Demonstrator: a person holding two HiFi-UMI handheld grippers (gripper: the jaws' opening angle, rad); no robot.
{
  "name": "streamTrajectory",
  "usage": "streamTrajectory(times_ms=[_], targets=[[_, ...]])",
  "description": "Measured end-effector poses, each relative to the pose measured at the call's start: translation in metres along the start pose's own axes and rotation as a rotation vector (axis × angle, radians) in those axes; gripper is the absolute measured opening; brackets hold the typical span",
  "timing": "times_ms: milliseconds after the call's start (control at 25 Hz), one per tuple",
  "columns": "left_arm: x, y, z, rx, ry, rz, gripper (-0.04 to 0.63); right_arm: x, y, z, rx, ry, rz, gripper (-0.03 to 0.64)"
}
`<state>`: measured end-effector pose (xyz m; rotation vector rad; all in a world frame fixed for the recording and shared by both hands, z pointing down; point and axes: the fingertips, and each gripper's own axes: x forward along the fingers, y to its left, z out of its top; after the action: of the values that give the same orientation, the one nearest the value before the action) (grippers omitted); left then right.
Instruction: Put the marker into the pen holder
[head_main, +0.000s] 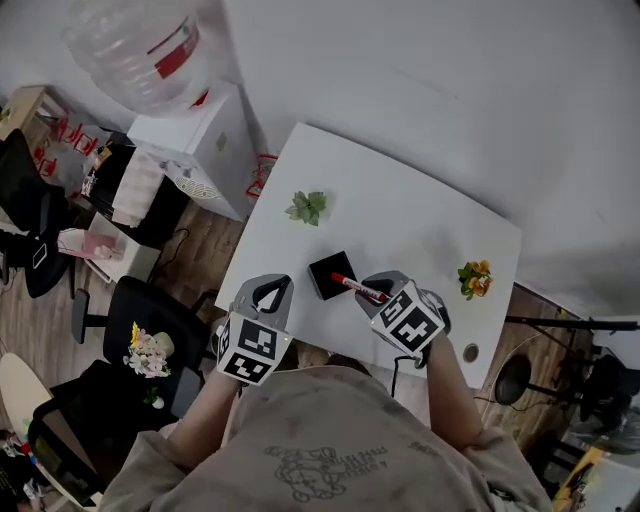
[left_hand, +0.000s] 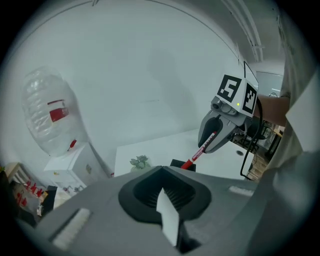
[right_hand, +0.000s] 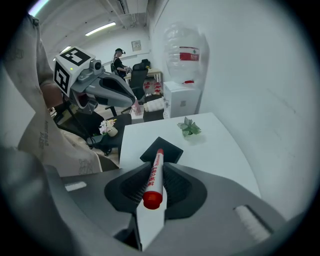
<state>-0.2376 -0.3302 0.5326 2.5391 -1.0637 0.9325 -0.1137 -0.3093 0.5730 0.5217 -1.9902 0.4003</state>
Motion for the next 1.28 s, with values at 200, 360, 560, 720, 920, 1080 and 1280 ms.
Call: streamTrajectory(times_ms=[200, 360, 560, 720, 920, 1080, 1280], targets=[[0.009, -0.002, -0.017, 0.039, 0.043, -0.089, 0.0, 0.02, 0.005, -0.003, 0.012, 0.1, -0.027, 0.104], [0.014, 0.002, -0.026, 0.036, 0.061, -0.121, 0.0, 0.037, 0.002, -0.004, -0.003, 0.167, -0.039, 0.104], [0.015, 0.001, -0.032, 0.021, 0.065, -0.143, 0.0, 0.061, -0.002, -0.009, -0.016, 0.244, -0.043, 0.105], [0.015, -0.003, -0.04, 0.008, 0.076, -0.157, 0.0, 0.078, 0.0, -0.011, -0.009, 0.276, -0.04, 0.106], [0.015, -0.007, -0.046, -0.026, 0.068, -0.162, 0.0, 0.085, 0.004, -0.013, -0.023, 0.282, -0.054, 0.106], [0.015, -0.007, -0.049, -0.034, 0.07, -0.16, 0.0, 0.083, 0.005, -0.011, -0.045, 0.267, -0.059, 0.136], [0.014, -0.006, -0.045, -0.042, 0.055, -0.143, 0.0, 0.07, 0.006, -0.008, -0.036, 0.223, -0.062, 0.156]])
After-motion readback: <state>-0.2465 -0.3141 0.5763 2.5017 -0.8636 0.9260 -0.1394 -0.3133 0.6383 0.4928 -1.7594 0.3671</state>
